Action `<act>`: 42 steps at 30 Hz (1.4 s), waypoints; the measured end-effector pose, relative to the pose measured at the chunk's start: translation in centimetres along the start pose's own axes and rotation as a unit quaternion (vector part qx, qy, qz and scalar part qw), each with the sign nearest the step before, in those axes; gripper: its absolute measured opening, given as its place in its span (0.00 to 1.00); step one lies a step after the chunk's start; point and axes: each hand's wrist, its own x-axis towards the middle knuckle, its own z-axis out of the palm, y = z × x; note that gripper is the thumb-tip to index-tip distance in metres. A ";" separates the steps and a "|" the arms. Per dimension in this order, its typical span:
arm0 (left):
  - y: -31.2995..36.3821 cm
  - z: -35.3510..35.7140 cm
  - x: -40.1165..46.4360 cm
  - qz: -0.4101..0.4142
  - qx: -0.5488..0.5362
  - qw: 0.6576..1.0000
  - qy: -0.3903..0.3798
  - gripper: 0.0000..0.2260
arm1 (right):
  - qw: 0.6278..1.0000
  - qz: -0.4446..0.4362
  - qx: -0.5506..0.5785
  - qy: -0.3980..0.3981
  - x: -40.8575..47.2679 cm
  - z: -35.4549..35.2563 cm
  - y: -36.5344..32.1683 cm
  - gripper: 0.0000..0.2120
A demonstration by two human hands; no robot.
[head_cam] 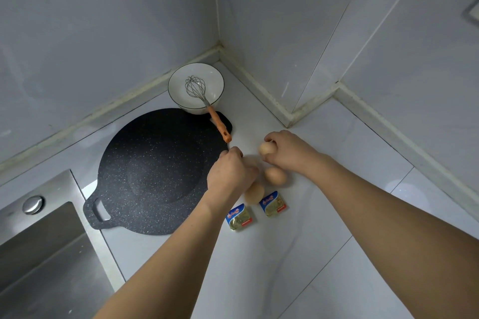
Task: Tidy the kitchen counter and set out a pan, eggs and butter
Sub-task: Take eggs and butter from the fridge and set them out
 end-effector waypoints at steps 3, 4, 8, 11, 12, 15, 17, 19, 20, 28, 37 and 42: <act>0.0 0.0 -0.1 -0.002 -0.001 1.000 0.000 0.16 | 1.000 0.004 0.001 -0.003 -0.2 -0.1 0.0 0.27; 0.0 0.0 -0.1 -0.001 -0.001 1.000 0.001 0.17 | 1.000 0.005 0.003 -0.004 -0.2 -0.1 0.0 0.28; 0.0 0.1 -0.2 0.000 -0.003 1.000 0.001 0.18 | 1.000 0.007 0.016 -0.004 -0.6 -0.1 -0.1 0.29; -0.1 -0.1 -0.3 0.006 -0.006 1.000 0.006 0.21 | 0.999 0.015 0.037 0.000 -1.0 -0.6 -0.1 0.30; -0.1 -0.2 -0.4 0.010 -0.010 1.000 0.011 0.21 | 0.999 0.016 0.041 0.005 -1.2 -0.7 -0.1 0.31; -0.2 -0.6 -0.8 0.011 -0.022 0.999 0.021 0.23 | 0.998 0.019 0.048 0.026 -2.3 -1.1 0.0 0.32; -0.4 -1.0 -1.3 0.010 -0.025 0.999 0.029 0.24 | 0.998 0.018 0.049 0.045 -3.3 -1.3 0.0 0.32; -0.7 -1.3 -1.9 0.017 -0.024 0.999 0.036 0.24 | 0.997 0.021 0.049 0.065 -4.2 -1.4 -0.1 0.33; -0.7 -1.5 -2.4 0.021 -0.025 0.999 0.040 0.24 | 0.996 0.023 0.044 0.075 -4.8 -1.4 -0.2 0.34; -1.2 -2.7 -6.3 0.045 -0.021 0.996 0.077 0.14 | 0.993 0.026 0.024 0.116 -10.3 -1.2 -1.3 0.33; -2.0 -3.1 -11.4 0.079 -0.018 0.993 0.081 0.14 | 0.988 0.026 0.018 0.150 -17.1 -0.5 -2.2 0.34; -1.5 -3.7 -14.4 0.123 -0.008 0.987 0.102 0.13 | 0.984 0.028 0.018 0.176 -21.2 -0.5 -2.6 0.34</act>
